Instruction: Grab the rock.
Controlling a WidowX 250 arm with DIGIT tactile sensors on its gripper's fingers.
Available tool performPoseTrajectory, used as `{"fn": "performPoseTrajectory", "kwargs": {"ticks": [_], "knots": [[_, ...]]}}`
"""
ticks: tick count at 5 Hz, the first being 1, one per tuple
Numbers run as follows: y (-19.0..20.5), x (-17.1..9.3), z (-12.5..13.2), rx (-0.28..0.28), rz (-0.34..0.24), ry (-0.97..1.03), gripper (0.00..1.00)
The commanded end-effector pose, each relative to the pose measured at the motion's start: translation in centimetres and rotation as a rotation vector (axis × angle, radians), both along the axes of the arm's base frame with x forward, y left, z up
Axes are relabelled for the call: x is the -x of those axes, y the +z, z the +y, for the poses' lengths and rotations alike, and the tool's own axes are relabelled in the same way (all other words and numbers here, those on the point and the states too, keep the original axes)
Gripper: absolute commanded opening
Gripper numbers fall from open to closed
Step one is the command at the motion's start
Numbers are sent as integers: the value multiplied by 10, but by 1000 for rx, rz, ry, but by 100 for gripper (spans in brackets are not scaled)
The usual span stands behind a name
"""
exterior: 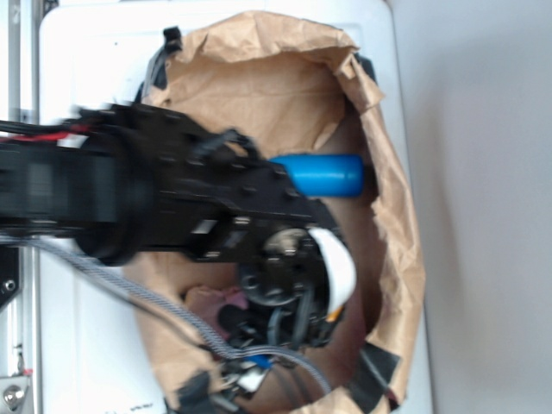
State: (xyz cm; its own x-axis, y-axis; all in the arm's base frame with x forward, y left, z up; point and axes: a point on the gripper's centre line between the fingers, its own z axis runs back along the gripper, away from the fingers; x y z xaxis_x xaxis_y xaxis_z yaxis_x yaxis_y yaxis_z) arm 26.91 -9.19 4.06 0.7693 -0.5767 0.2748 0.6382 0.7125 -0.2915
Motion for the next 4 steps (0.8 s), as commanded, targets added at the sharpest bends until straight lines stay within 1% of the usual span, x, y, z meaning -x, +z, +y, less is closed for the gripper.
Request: {"fn": "performPoseTrajectory", "kwargs": {"ticks": [1,3,4], "knots": [[-16,-7,-21,-41,-15,-32,0],[-4,2,-23,-19,-89,29,0],[18,5,-10,6,-138,89,0]]}}
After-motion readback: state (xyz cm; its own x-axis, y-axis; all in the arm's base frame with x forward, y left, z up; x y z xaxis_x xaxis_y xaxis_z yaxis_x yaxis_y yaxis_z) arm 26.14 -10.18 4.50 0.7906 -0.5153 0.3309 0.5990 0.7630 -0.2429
